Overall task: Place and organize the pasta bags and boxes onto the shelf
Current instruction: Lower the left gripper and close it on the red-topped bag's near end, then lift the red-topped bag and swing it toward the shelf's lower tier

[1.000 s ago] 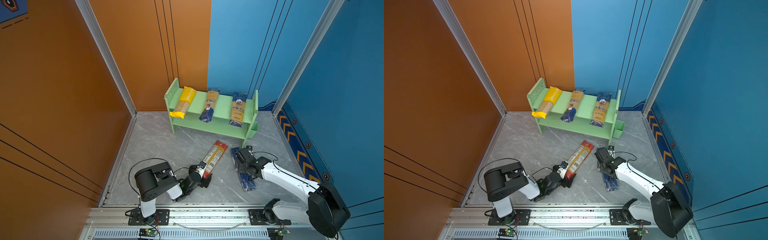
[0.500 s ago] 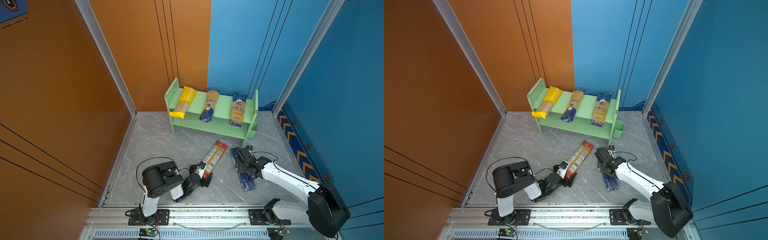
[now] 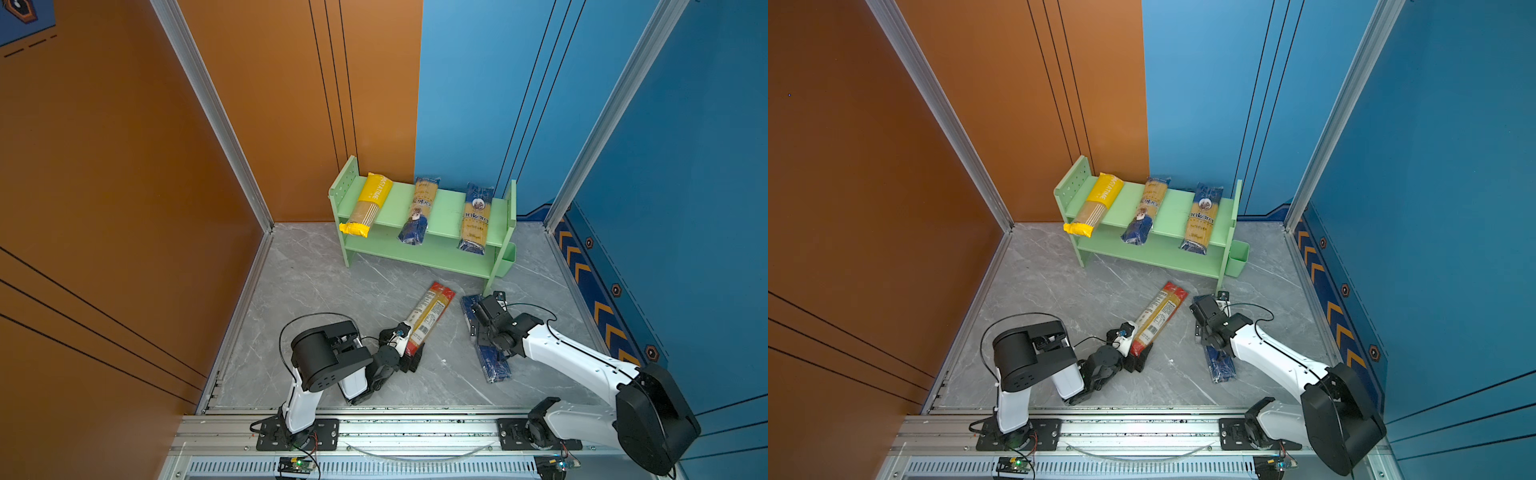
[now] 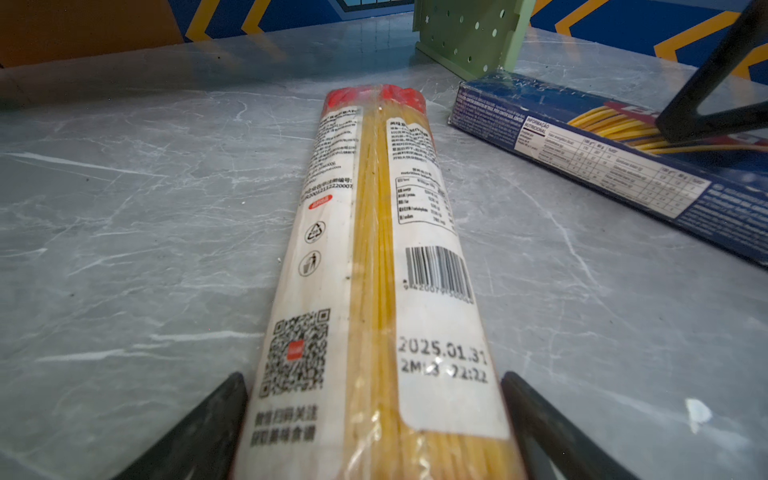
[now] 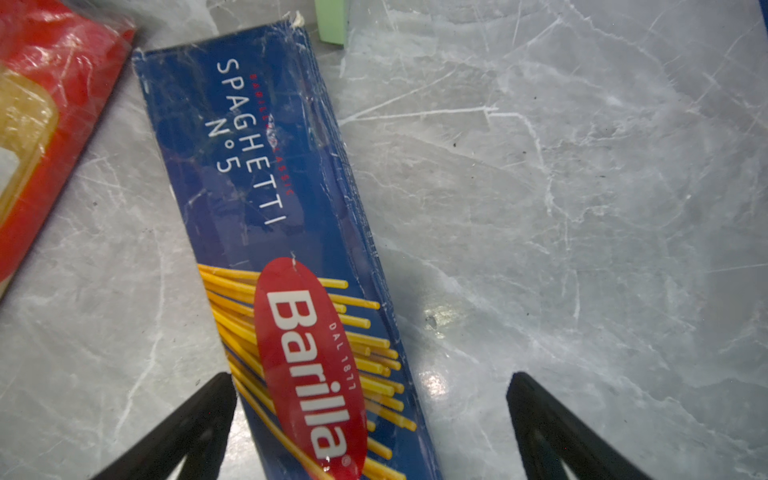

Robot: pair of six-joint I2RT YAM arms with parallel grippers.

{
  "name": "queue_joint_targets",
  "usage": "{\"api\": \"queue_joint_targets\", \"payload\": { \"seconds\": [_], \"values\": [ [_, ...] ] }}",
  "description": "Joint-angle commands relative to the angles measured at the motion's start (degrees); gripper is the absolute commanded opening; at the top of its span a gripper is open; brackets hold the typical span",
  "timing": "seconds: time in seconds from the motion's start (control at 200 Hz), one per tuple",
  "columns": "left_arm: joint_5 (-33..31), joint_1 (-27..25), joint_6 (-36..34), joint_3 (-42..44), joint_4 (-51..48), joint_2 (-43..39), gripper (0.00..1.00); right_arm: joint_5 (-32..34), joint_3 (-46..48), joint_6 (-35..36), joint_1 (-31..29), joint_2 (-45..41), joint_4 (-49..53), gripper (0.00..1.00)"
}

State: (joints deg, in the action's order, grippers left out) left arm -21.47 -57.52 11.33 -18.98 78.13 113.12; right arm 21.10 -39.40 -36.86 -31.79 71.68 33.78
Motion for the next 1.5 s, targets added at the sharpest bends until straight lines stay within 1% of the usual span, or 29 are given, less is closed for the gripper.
{"api": "queue_joint_targets", "payload": {
  "seconds": [0.0,0.045,0.105,0.12,0.165,0.265,0.441,0.481,0.556,0.606,0.661,0.751,0.826,1.021,1.156,1.497],
  "values": [
    [1.1,0.9,0.5,0.3,-3.8,2.2,0.9,-0.4,0.2,0.9,0.4,-0.4,-0.4,1.0],
    [0.9,1.0,0.5,0.4,-3.9,2.2,0.88,-0.4,0.2,0.9,0.4,-0.4,-0.5,1.0],
    [0.6,1.0,0.4,0.4,-3.8,2.2,0.87,-0.4,0.3,0.9,0.4,-0.2,-0.5,1.0],
    [0.5,0.9,0.4,0.4,-3.8,2.2,0.83,-0.5,0.3,0.9,0.4,-0.2,-0.5,1.0],
    [0.4,1.0,0.2,0.4,-3.8,2.2,0.81,-0.5,0.3,0.9,0.4,-0.2,-0.5,1.0],
    [0.3,1.1,0.2,0.6,-3.8,2.3,0.7,-0.4,0.4,0.9,0.4,-0.3,-0.5,1.0],
    [-0.5,1.0,0.4,0.5,-3.8,2.4,0.59,-0.4,0.5,0.8,0.6,-0.5,-0.4,1.0],
    [-0.5,1.0,0.4,0.6,-3.8,2.4,0.53,-0.4,0.6,0.8,0.5,-0.5,-0.4,1.0],
    [-0.7,1.0,0.4,0.6,-3.8,2.4,0.46,-0.4,0.6,0.8,0.5,-0.6,-0.5,1.0],
    [-0.8,1.1,0.6,0.6,-3.8,2.5,0.39,-0.4,0.6,0.7,0.5,-0.7,-0.4,1.0],
    [-1.0,1.1,0.8,0.6,-3.8,2.5,0.34,-0.5,0.7,0.7,0.5,-0.7,-0.4,1.0],
    [-0.8,1.1,1.1,0.6,-3.7,2.5,0.13,-0.5,0.7,0.7,0.5,-0.7,-0.4,1.0],
    [-0.7,1.2,0.9,0.6,-3.6,2.6,0.0,-0.5,0.6,0.7,0.5,-0.8,-0.4,1.0],
    [-1.2,1.4,1.1,1.4,-1.9,2.7,0.0,-0.5,0.7,0.7,0.5,-0.9,-0.4,1.0],
    [-1.8,1.3,1.2,3.2,2.5,3.4,0.0,-0.5,0.8,0.7,0.5,-0.9,-0.4,1.0],
    [-3.2,1.4,1.3,6.0,2.5,-0.7,0.0,-0.5,0.8,0.7,0.5,-0.9,-0.4,1.0]
  ]
}}
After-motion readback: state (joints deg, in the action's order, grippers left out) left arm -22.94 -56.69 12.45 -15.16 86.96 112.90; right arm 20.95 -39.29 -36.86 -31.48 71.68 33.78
